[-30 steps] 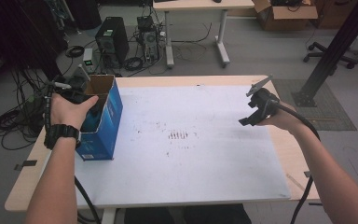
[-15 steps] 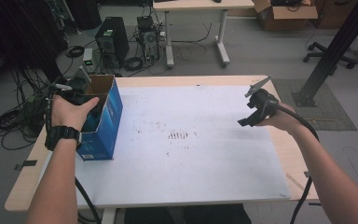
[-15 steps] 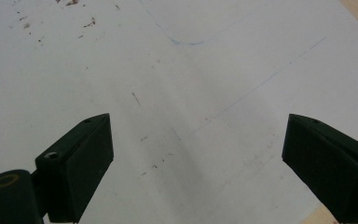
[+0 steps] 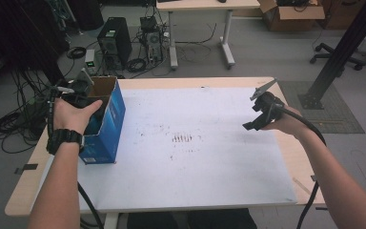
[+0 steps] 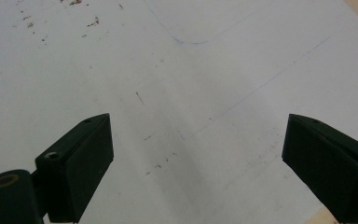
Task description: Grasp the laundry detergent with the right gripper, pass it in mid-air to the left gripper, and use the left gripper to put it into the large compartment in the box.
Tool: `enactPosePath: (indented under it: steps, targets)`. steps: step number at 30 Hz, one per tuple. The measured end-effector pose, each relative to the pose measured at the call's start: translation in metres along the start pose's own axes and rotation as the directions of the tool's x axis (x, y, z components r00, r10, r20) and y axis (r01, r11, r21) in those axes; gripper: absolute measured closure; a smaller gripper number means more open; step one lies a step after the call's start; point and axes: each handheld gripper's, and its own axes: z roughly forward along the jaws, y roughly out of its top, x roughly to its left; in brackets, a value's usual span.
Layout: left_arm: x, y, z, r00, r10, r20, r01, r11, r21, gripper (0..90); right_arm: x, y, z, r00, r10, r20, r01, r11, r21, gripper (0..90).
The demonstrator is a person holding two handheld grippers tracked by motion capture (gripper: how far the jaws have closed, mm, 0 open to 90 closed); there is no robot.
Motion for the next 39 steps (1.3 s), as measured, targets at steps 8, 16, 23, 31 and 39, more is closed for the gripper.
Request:
enactPosePath:
  steps: [8,16,23,31,39]
  targets:
    - [-0.001,0.0,-0.002,0.9999,0.006,0.011,-0.006,0.9999,0.008,34.8,0.001,-0.001,-0.001,1.0,0.0,0.004,0.0,1.0,0.0,8.7]
    - [-0.003,-0.001,-0.016,0.9997,0.023,0.005,-0.023,0.9997,-0.005,32.1,0.003,0.0,-0.006,1.0,-0.001,0.006,0.001,1.0,-0.005,8.7]
    - [-0.01,0.004,-0.045,0.9971,0.073,-0.018,-0.074,0.9969,-0.029,29.1,0.004,0.001,-0.008,1.0,-0.003,-0.001,0.003,1.0,-0.012,8.7]
    - [-0.03,0.014,-0.071,0.9893,0.145,-0.014,-0.146,0.9879,-0.052,23.0,0.005,0.004,-0.012,0.9999,-0.011,-0.003,0.011,1.0,-0.019,8.7]
    - [-0.062,0.02,-0.067,0.9707,0.239,0.024,-0.238,0.9707,-0.029,17.1,0.007,0.005,-0.014,0.9999,-0.013,-0.002,0.012,1.0,-0.016,8.7]
